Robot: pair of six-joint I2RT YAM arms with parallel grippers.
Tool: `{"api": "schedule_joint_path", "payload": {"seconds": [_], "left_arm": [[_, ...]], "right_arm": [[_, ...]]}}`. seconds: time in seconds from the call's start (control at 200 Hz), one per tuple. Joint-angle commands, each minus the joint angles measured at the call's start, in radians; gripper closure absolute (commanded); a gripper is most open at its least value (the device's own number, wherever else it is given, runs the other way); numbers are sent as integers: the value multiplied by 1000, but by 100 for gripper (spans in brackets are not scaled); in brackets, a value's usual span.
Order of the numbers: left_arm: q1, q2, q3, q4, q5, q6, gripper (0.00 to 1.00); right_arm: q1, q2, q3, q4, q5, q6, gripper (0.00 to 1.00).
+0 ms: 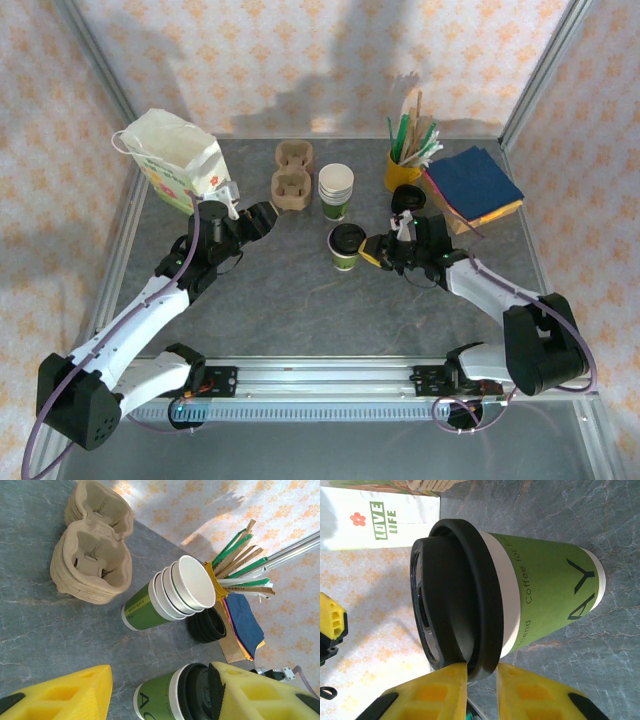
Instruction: Pack the takeout coffee
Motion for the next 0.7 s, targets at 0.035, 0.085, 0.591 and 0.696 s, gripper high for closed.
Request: {"api": "schedule_joint_path", "payload": {"seconds": [0.035, 0.085, 0.591, 0.696], "left_arm": [[-10, 3, -2, -5, -28, 8, 46], [-10, 5, -3, -6, -30, 9, 45], [-11, 43, 21, 1, 29, 15, 41], [-19, 75, 38, 6, 68, 22, 37]], "right_arm": [[-7, 9, 25, 37, -19, 4, 77], [-7, 7, 26, 36, -20, 3, 76], [-10, -71, 120, -230, 86, -161, 54], [-24, -99, 148, -297, 145, -203, 53]]}}
